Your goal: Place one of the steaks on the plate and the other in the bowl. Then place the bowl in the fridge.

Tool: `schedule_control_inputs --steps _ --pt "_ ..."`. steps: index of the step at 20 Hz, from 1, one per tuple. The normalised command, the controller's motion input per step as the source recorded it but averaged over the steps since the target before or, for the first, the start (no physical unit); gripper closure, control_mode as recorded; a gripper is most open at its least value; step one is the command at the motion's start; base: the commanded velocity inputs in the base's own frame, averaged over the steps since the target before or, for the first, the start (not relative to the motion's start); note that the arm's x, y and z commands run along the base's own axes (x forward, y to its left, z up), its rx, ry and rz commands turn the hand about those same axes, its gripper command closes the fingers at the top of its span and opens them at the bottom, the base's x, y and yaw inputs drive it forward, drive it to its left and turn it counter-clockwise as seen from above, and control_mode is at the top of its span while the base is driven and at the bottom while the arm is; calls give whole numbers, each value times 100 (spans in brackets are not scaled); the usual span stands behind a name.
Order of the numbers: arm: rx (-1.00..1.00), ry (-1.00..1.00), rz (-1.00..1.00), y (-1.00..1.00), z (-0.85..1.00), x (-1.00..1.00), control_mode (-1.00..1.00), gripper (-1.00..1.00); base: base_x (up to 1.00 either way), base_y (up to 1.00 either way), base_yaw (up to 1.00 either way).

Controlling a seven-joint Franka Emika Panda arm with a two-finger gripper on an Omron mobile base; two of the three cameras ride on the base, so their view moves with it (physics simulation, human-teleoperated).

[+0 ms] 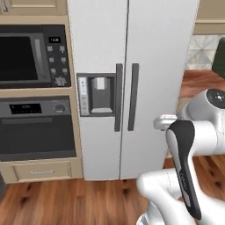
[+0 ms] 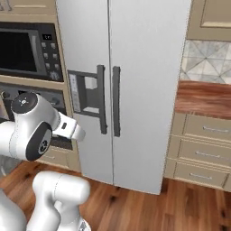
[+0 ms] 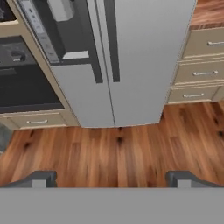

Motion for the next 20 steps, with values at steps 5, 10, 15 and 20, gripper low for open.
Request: schedule_control_inputs --steps 5,10,15,20 --pt "0 0 0 0 0 0 100 -100 34 2 -23" --pt "0 0 0 0 0 0 100 -100 40 7 -1" --pt "0 0 0 0 0 0 100 -100 57 4 0" --pt "0 0 0 0 0 0 100 -100 7 12 -9"
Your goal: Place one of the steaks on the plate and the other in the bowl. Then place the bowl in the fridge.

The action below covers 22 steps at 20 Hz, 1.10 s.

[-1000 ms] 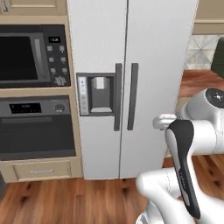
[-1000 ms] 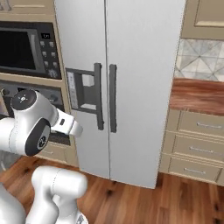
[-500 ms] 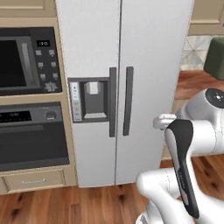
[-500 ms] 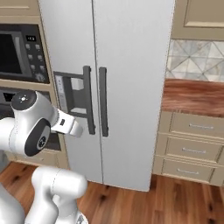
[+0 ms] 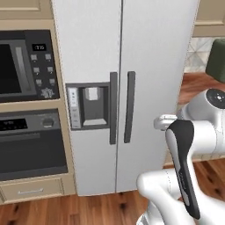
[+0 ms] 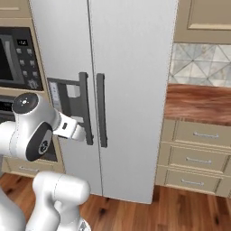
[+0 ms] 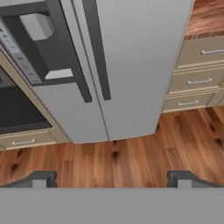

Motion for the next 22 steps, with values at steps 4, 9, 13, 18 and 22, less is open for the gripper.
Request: schedule_control_inputs --steps 4,9,13,18,22 --pt "0 0 0 0 0 0 100 -100 11 26 -11" --pt "0 0 0 0 0 0 100 -100 3 28 -8" --pt "0 0 0 0 0 0 100 -100 0 41 -1" --pt "0 0 0 1 0 0 -100 -100 -5 20 0" --pt "-1 -7 3 1 -7 51 -100 -100 0 0 0"
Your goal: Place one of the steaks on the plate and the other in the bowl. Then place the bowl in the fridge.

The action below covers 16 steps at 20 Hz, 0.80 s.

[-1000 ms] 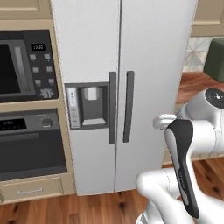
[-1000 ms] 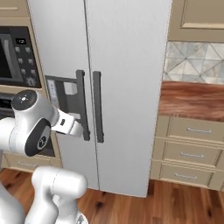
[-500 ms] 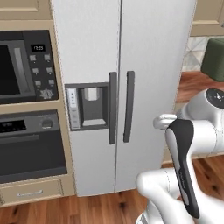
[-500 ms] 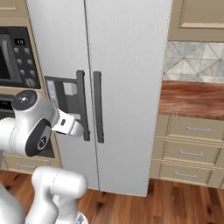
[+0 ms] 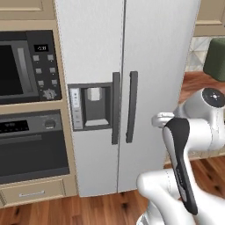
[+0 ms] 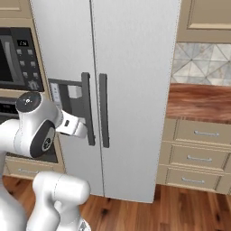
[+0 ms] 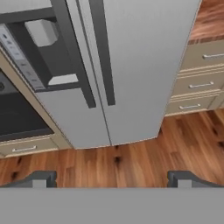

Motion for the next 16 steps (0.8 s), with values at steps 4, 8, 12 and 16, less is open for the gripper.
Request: schedule_control_inputs --steps 4,8,12,16 --pt "-4 -10 9 16 -26 87 -100 -100 0 0 0" --pt "0 -2 8 0 -34 99 -100 -100 0 0 0" --pt "0 0 3 -2 -27 100 -100 -100 0 0 0" --pt "0 0 1 0 -28 87 -100 -100 0 0 0"
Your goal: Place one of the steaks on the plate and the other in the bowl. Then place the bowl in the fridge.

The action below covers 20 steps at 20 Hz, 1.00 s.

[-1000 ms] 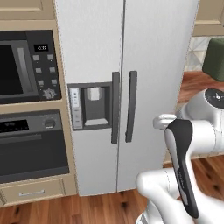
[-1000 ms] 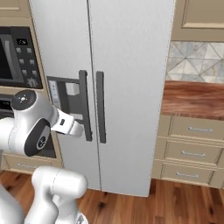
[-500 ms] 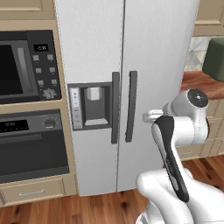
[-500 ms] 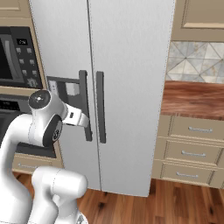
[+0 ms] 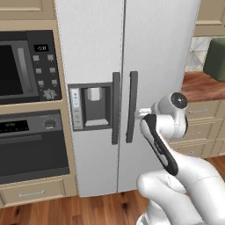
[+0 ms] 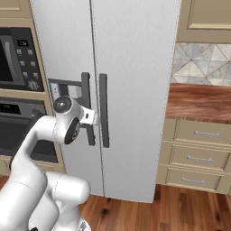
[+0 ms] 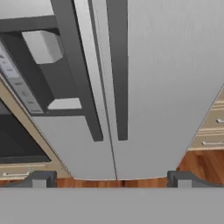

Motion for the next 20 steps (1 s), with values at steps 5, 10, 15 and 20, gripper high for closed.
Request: schedule_control_inputs --steps 5,10,15,20 --pt "0 1 0 -8 -21 77 -100 -100 0 0 0" --pt "0 2 0 -13 -14 55 -100 -100 0 0 0" --pt "-1 0 0 0 -26 63 -100 -100 0 0 0" --pt "0 0 0 0 -18 57 -100 -100 0 0 0"
